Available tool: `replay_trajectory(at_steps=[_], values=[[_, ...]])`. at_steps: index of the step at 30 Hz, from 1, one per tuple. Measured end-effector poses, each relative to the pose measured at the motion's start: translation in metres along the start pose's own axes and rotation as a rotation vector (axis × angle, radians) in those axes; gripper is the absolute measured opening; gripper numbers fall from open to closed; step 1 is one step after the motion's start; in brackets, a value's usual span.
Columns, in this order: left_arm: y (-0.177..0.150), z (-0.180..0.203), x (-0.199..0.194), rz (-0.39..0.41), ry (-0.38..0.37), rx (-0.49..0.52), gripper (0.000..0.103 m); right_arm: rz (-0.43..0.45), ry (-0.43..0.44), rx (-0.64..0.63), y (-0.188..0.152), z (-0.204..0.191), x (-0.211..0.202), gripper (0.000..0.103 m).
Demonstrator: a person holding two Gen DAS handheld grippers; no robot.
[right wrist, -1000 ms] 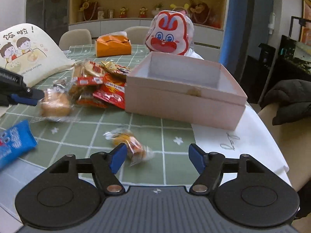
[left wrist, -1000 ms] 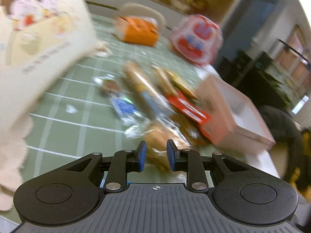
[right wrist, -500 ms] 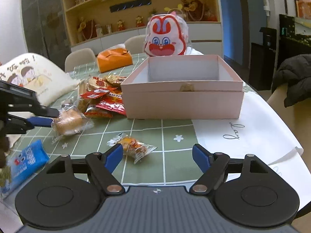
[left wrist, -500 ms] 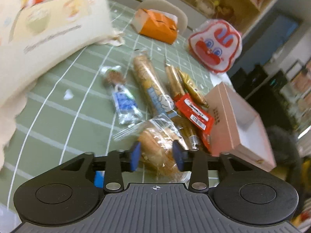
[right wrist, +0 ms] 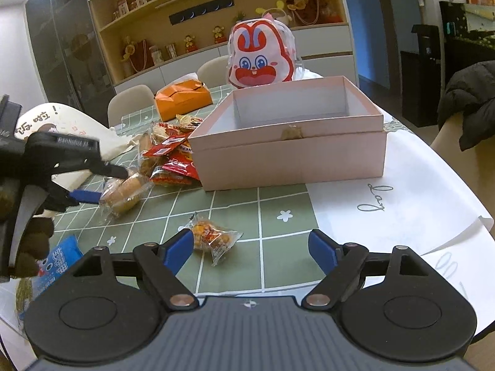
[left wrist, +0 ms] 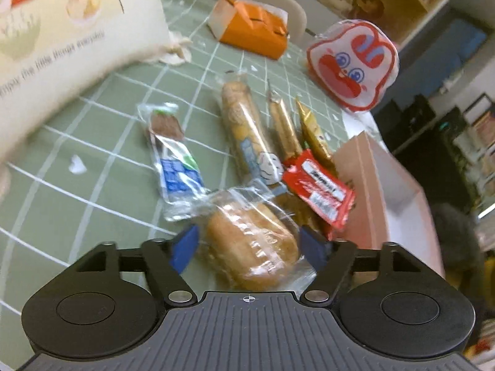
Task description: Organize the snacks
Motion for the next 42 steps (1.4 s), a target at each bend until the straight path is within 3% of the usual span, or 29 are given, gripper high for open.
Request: replay_trajectory(at_steps=[3, 8, 13, 18, 23, 28, 32, 35, 42], values=[[-0.001, 0.007, 0.005, 0.020, 0.013, 0.015, 0.090, 0.006, 0.006, 0.007, 0.000, 0.001, -0.001, 0.082], [-0.005, 0.013, 0.004, 0.061, 0.025, 0.089, 0.090, 0.007, 0.002, 0.027, 0.001, 0.003, -0.001, 0.083], [-0.021, 0.004, -0.007, 0.114, -0.012, 0.126, 0.076, -0.003, -0.003, 0.045, 0.002, 0.007, 0.001, 0.084], [-0.054, 0.011, -0.034, 0.124, -0.049, 0.307, 0.058, -0.001, -0.035, 0.060, 0.002, 0.009, 0.002, 0.084], [-0.100, 0.014, -0.060, 0.115, -0.116, 0.463, 0.057, -0.006, -0.059, 0.079, 0.003, 0.012, 0.003, 0.084], [-0.120, 0.000, -0.067, 0.140, -0.166, 0.458, 0.057, -0.005, -0.103, 0.072, 0.002, 0.010, 0.003, 0.085], [-0.125, -0.005, -0.062, 0.149, -0.153, 0.438, 0.067, 0.001, -0.116, 0.078, 0.001, 0.011, 0.002, 0.085], [-0.123, 0.000, -0.059, 0.161, -0.159, 0.437, 0.067, 0.001, -0.115, 0.074, 0.001, 0.011, 0.002, 0.085], [-0.109, 0.013, -0.042, 0.174, -0.186, 0.451, 0.064, 0.001, -0.010, -0.028, 0.003, -0.001, -0.008, 0.085]])
Point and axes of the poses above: each gripper's, at about its wrist camera, not at the fingertips, and x roughly the way its jaws point, z to its right, y to its top, the point moved 1 cm from there along x, roughly the way its jaws point, and after that the axes turned 15 degrees about y, right-handed, at the moved point
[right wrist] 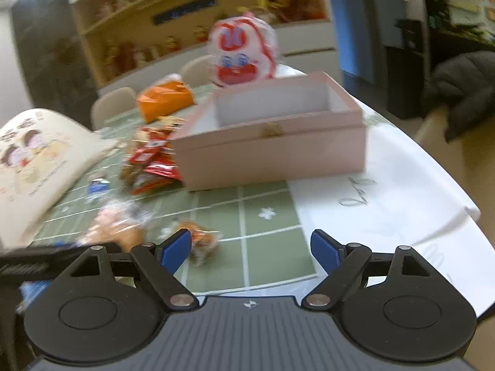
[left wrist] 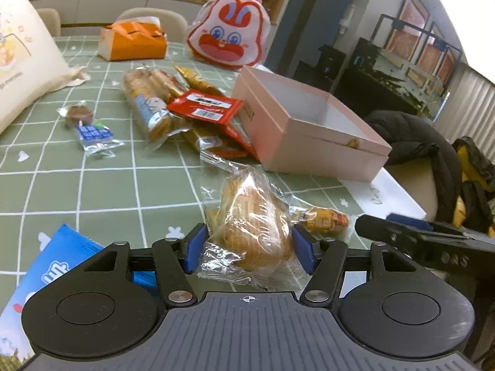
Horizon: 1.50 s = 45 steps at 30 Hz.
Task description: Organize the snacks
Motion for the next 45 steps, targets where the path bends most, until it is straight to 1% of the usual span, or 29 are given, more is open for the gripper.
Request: replay_trajectory(at_steps=[2, 4, 8, 9, 10, 11, 12, 13, 16, 18, 19, 20, 21, 22, 24, 25, 27, 29, 30, 32, 34, 35, 38, 40, 42, 45], values=[[-0.006, -0.005, -0.006, -0.008, -0.036, -0.006, 0.063, -0.016, 0.025, -0.115, 0.002, -0.012, -0.001, 0.085], [-0.014, -0.012, -0.016, -0.022, -0.066, -0.032, 0.062, -0.062, 0.027, -0.221, 0.006, -0.025, 0.005, 0.085], [-0.030, -0.025, -0.035, -0.049, -0.107, -0.080, 0.059, -0.161, 0.065, -0.299, 0.016, -0.037, 0.031, 0.081], [-0.032, -0.027, -0.039, -0.057, -0.111, -0.086, 0.058, -0.184, 0.072, -0.311, 0.017, -0.038, 0.038, 0.074], [-0.034, -0.030, -0.042, -0.063, -0.113, -0.090, 0.058, -0.217, 0.077, -0.319, 0.018, -0.040, 0.046, 0.063], [-0.034, -0.030, -0.044, -0.067, -0.112, -0.092, 0.058, -0.243, 0.080, -0.323, 0.016, -0.041, 0.051, 0.055], [-0.035, -0.030, -0.046, -0.068, -0.111, -0.086, 0.058, -0.270, 0.078, -0.330, 0.014, -0.043, 0.055, 0.039], [-0.034, -0.028, -0.048, -0.068, -0.111, -0.078, 0.057, -0.275, 0.078, -0.341, 0.011, -0.046, 0.054, 0.032], [-0.031, -0.019, -0.049, -0.066, -0.133, -0.052, 0.054, -0.256, 0.057, -0.376, 0.005, -0.052, 0.034, 0.031], [-0.023, -0.010, -0.052, -0.052, -0.170, -0.038, 0.050, -0.236, 0.052, -0.375, 0.006, -0.051, 0.014, 0.030], [-0.017, -0.006, -0.056, -0.037, -0.196, -0.032, 0.049, -0.222, 0.054, -0.369, 0.009, -0.049, 0.002, 0.025], [-0.007, -0.001, -0.060, -0.016, -0.220, -0.019, 0.041, -0.206, 0.058, -0.361, 0.015, -0.047, -0.012, 0.021], [0.005, 0.005, -0.064, 0.016, -0.238, 0.002, 0.029, -0.184, 0.060, -0.351, 0.024, -0.045, -0.024, 0.016], [0.019, 0.012, -0.068, 0.051, -0.249, 0.031, 0.028, -0.156, 0.059, -0.336, 0.036, -0.042, -0.035, 0.009], [0.046, 0.021, -0.069, 0.110, -0.259, 0.061, 0.019, -0.100, 0.062, -0.292, 0.062, -0.033, -0.053, 0.009], [0.057, 0.023, -0.066, 0.128, -0.260, 0.061, 0.019, -0.078, 0.067, -0.274, 0.072, -0.028, -0.058, 0.009], [0.074, 0.026, -0.057, 0.134, -0.245, 0.049, 0.019, -0.046, 0.058, -0.263, 0.087, -0.017, -0.061, 0.009], [0.074, 0.027, -0.048, 0.122, -0.236, 0.055, 0.019, -0.056, 0.029, -0.258, 0.088, -0.008, -0.056, 0.010], [0.072, 0.028, -0.043, 0.108, -0.235, 0.060, 0.019, -0.076, 0.026, -0.254, 0.084, -0.004, -0.052, 0.010], [0.063, 0.026, -0.030, 0.053, -0.247, 0.055, 0.019, -0.128, 0.034, -0.236, 0.068, 0.002, -0.042, 0.018], [0.054, 0.024, -0.017, 0.002, -0.243, 0.058, 0.019, -0.160, 0.024, -0.207, 0.049, 0.009, -0.034, 0.040], [0.051, 0.024, -0.015, -0.003, -0.228, 0.072, 0.019, -0.173, 0.010, -0.198, 0.039, 0.011, -0.031, 0.043], [0.048, 0.023, -0.019, 0.028, -0.171, 0.159, 0.021, -0.199, -0.012, -0.198, 0.017, 0.012, -0.030, 0.051], [0.049, 0.027, -0.021, 0.052, -0.132, 0.261, 0.022, -0.196, -0.008, -0.209, 0.007, 0.008, -0.033, 0.061], [0.046, 0.039, -0.019, 0.036, -0.107, 0.378, 0.023, -0.187, 0.000, -0.223, 0.000, 0.004, -0.037, 0.065], [0.033, 0.059, -0.004, -0.036, -0.068, 0.552, 0.026, -0.183, 0.016, -0.210, -0.002, 0.001, -0.038, 0.066]])
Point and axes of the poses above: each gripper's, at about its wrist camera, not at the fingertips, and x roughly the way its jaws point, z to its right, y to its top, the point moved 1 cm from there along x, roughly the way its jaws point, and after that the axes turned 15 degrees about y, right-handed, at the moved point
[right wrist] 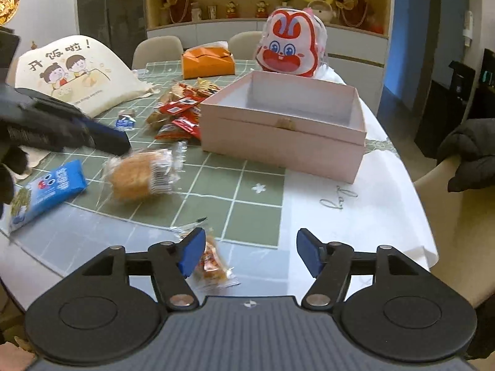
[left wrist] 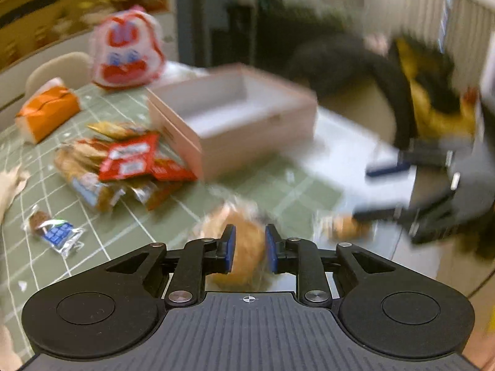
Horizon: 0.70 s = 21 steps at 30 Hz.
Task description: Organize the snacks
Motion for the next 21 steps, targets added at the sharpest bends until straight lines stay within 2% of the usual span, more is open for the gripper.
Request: replay_trajectory(at_steps=[4, 5, 7, 8, 9, 11, 12, 13, 16, 18, 20, 21], values=[[-0.005, 0.019, 0.005, 0.012, -0.014, 0.134, 0.027, 0.001, -0.004, 0.005, -0.003, -0.002, -0.002, 0.067], [-0.004, 0.021, 0.006, 0.004, -0.030, 0.140, 0.027, 0.001, -0.005, 0.004, -0.004, -0.003, -0.002, 0.068], [-0.003, 0.020, 0.005, 0.003, -0.052, 0.143, 0.030, 0.003, -0.013, -0.001, -0.005, -0.005, -0.002, 0.075], [-0.002, 0.020, 0.003, 0.015, -0.034, 0.150, 0.030, 0.008, -0.022, -0.009, -0.007, -0.006, -0.003, 0.078], [0.000, 0.019, 0.001, 0.036, 0.019, 0.169, 0.030, 0.014, -0.033, -0.019, -0.009, -0.008, -0.004, 0.083], [0.003, 0.021, -0.001, 0.057, 0.128, 0.219, 0.029, 0.019, -0.041, -0.041, -0.014, -0.011, -0.005, 0.085], [0.003, 0.020, 0.002, 0.043, 0.144, 0.238, 0.029, 0.013, -0.031, -0.043, -0.015, -0.010, -0.005, 0.085], [0.002, 0.019, 0.007, 0.012, 0.123, 0.250, 0.029, 0.005, -0.014, -0.036, -0.015, -0.009, -0.004, 0.085], [0.000, 0.022, 0.009, 0.018, 0.073, 0.285, 0.043, -0.003, 0.017, 0.005, -0.016, -0.004, -0.002, 0.085], [0.000, 0.026, 0.011, 0.006, 0.046, 0.306, 0.062, -0.004, 0.023, 0.036, -0.017, 0.000, 0.001, 0.085], [0.000, 0.030, 0.013, -0.004, 0.025, 0.324, 0.070, -0.007, 0.023, 0.061, -0.018, 0.003, 0.004, 0.085], [0.001, 0.031, 0.014, -0.006, 0.024, 0.329, 0.071, -0.012, 0.020, 0.073, -0.018, 0.005, 0.006, 0.085]])
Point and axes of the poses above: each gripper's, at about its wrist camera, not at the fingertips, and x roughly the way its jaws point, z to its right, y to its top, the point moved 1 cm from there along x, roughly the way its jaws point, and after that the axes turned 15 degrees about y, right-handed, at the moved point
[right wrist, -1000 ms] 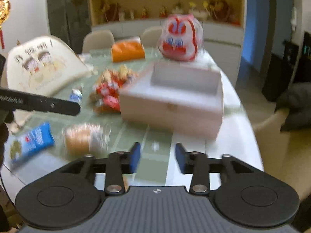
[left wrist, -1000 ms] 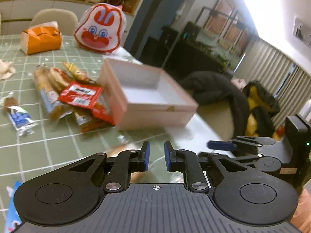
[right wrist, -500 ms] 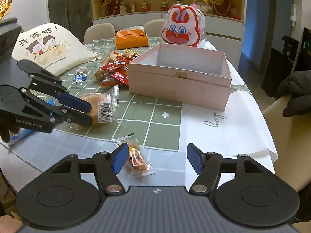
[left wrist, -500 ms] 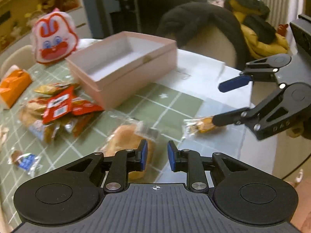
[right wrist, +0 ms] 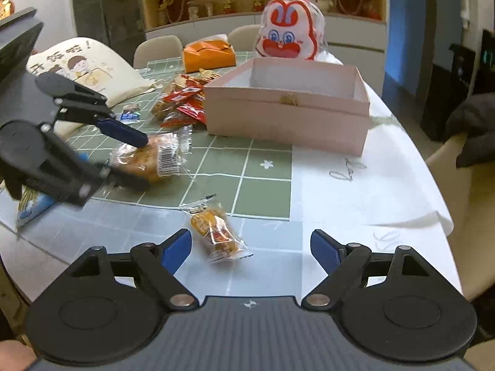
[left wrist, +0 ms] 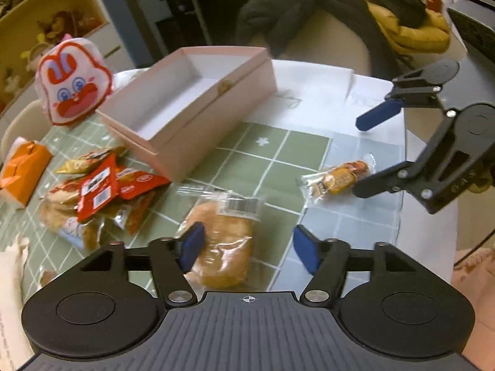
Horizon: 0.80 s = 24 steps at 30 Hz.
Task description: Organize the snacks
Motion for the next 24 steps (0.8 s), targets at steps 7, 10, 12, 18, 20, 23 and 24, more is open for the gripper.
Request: replay_trajectory(at_steps=[7, 10, 12, 18, 20, 23, 24], values=[[0.003, -0.025, 0.015, -0.035, 0.042, -0.101, 0.070, 0.001, 0.012, -0.033, 0.005, -0.004, 0.005, 0.085], [-0.001, -0.036, 0.029, -0.077, -0.019, -0.163, 0.074, -0.017, 0.037, -0.041, 0.010, -0.007, 0.016, 0.084], [-0.004, -0.040, 0.034, -0.102, -0.041, -0.195, 0.074, -0.031, 0.051, -0.058, 0.012, -0.011, 0.022, 0.080], [-0.010, -0.051, 0.033, -0.116, -0.081, -0.312, 0.067, -0.069, 0.025, -0.183, 0.008, -0.031, 0.017, 0.022], [-0.008, -0.052, 0.026, -0.103, -0.098, -0.354, 0.065, -0.074, 0.036, -0.176, 0.010, -0.029, 0.010, 0.020], [0.008, -0.066, 0.005, -0.023, -0.173, -0.454, 0.063, -0.031, 0.064, -0.123, 0.030, -0.017, -0.008, 0.020], [0.018, -0.074, -0.002, 0.017, -0.195, -0.490, 0.063, 0.001, 0.080, -0.101, 0.043, -0.012, -0.017, 0.020]])
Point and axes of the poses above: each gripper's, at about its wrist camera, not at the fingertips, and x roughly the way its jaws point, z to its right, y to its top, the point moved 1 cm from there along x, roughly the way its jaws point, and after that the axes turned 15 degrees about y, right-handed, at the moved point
